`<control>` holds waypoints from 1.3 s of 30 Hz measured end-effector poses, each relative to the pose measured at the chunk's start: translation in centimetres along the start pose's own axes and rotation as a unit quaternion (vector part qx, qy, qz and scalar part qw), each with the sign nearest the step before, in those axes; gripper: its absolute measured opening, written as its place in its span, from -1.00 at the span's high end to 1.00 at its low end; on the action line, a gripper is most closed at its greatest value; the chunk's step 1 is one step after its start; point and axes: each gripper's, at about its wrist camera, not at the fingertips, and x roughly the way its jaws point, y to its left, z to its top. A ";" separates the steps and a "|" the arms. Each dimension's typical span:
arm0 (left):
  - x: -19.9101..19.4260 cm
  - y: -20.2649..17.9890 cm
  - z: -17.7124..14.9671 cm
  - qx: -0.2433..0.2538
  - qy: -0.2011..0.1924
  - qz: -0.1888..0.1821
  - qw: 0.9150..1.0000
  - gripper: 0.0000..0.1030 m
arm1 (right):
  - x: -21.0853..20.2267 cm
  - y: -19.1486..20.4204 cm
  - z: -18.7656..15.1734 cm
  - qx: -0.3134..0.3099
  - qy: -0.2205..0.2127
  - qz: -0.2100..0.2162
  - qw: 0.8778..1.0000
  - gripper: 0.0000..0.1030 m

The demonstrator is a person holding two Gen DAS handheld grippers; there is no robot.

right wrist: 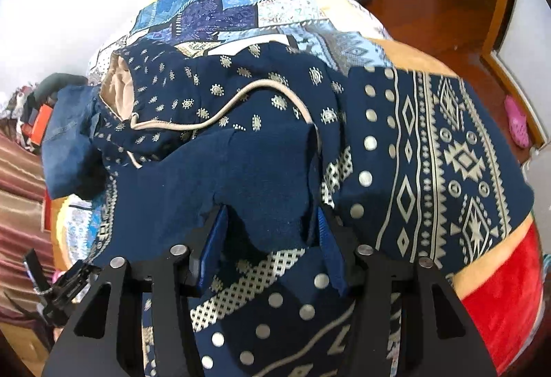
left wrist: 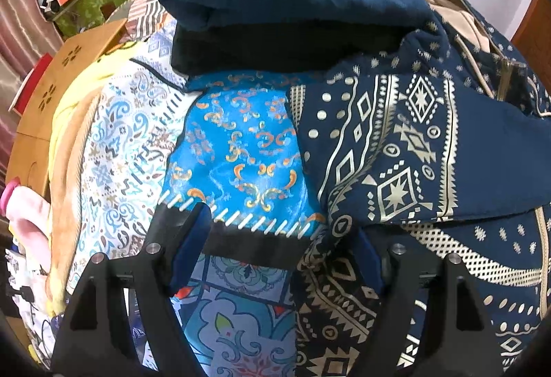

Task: Fold large clothes

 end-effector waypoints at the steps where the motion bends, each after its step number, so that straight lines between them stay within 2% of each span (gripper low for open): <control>1: 0.0 0.0 -0.1 0.002 0.001 0.002 1.000 -0.49 | 0.0 0.2 0.0 -0.009 0.001 -0.006 1.000 0.85; 9: -2.1 0.0 -0.2 0.003 -0.017 0.002 1.000 -0.49 | -5.1 0.1 -0.9 -0.032 -0.072 -0.019 0.997 0.85; 14: -2.9 -0.1 -0.4 0.005 -0.022 -0.011 1.000 -0.49 | -4.9 -1.8 -1.8 -0.028 -0.064 -0.048 0.996 0.85; 17: -2.5 -0.4 -1.1 0.014 -0.013 -0.003 1.000 -0.49 | -3.7 -2.3 -2.4 -0.029 -0.042 -0.050 0.997 0.84; 22: -2.2 -0.1 -1.9 0.018 0.007 0.001 1.000 -0.49 | -4.3 -1.9 -3.0 -0.049 -0.045 -0.070 0.995 0.74; 27: -4.8 0.2 -1.9 0.016 -0.015 -0.004 1.000 -0.49 | -6.7 -1.2 -3.2 -0.093 -0.069 -0.113 0.987 0.70; 30: -7.1 -0.1 -1.2 0.016 -0.041 -0.009 0.999 -0.49 | -8.3 -1.4 -3.1 -0.102 -0.085 -0.115 0.984 0.66; 33: -9.3 -1.0 0.0 0.017 -0.073 -0.014 0.997 -0.49 | -10.2 -2.5 -2.8 -0.082 -0.108 -0.107 0.985 0.37; 35: -10.7 -1.9 0.9 0.018 -0.094 -0.022 0.995 -0.49 | -11.5 -3.4 -2.6 -0.062 -0.130 -0.100 0.985 0.07; 39: -13.0 -4.2 2.7 0.022 -0.131 -0.048 0.990 -0.50 | -13.7 -5.3 -2.2 -0.031 -0.166 -0.097 0.981 0.05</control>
